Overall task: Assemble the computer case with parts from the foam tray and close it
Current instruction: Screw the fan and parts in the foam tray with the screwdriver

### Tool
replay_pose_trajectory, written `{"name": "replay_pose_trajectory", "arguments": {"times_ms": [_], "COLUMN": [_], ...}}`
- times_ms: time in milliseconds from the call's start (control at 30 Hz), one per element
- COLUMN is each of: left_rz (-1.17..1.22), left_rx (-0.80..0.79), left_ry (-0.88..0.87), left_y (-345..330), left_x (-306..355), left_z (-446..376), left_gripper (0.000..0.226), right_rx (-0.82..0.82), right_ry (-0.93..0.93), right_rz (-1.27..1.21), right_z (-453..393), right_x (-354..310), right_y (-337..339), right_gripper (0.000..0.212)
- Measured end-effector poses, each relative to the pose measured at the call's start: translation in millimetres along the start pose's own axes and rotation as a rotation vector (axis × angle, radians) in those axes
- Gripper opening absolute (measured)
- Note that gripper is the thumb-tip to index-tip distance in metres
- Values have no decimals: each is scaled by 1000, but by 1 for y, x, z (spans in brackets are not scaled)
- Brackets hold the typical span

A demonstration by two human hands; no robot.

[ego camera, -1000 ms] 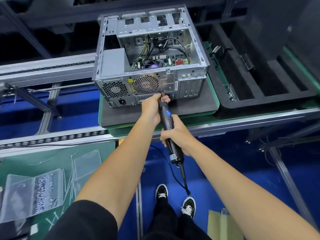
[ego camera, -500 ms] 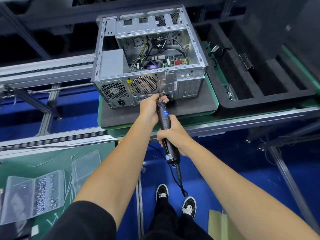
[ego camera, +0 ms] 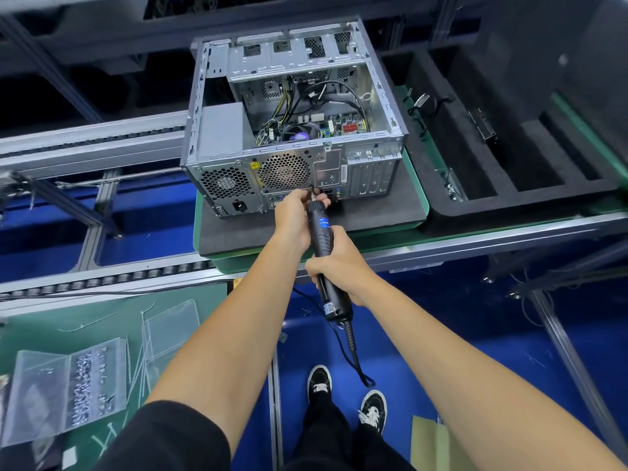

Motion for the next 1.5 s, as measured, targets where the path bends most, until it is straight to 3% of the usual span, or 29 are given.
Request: {"name": "replay_pose_trajectory", "arguments": {"times_ms": [167,400,667,933,1133,1333,1500], "left_rz": [-69,-205,-265,-274,-293,-494,-735], "left_rx": [38,164,192,-84,-85,119,75], "left_ry": [-3,-90,-151,-353,-357,-481,-583], "left_y": [0,5,-12,-132,-173,-177,-230], "left_x": [1,11,14,58,80,112,120], "left_z": [1,-2,19,77,80,47,20], "left_gripper": [16,7,19,40,41,28,14], "right_rx": [39,55,-97,-85,-38,18,120], "right_ry": [13,-6,25,338,388,373,401], "right_rz": [44,25,-13,-21,-32,-1,19], "right_z": [-2,-4,16,-14,-36,-67,-84], "right_x": [0,0,-13,-122,-168,-180,-195], "right_y": [7,10,12,57,79,104,152], "right_gripper": [52,32,34,34,23,35,22]}}
Point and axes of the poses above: each hand's wrist, its own z-axis away from the middle knuckle, its own y-axis out of the back of the hand, x = y × z, the point moved 10 cm from there along -z, towards the middle knuckle, and after that the axes turned 15 degrees about y, right-handed, at the moved point
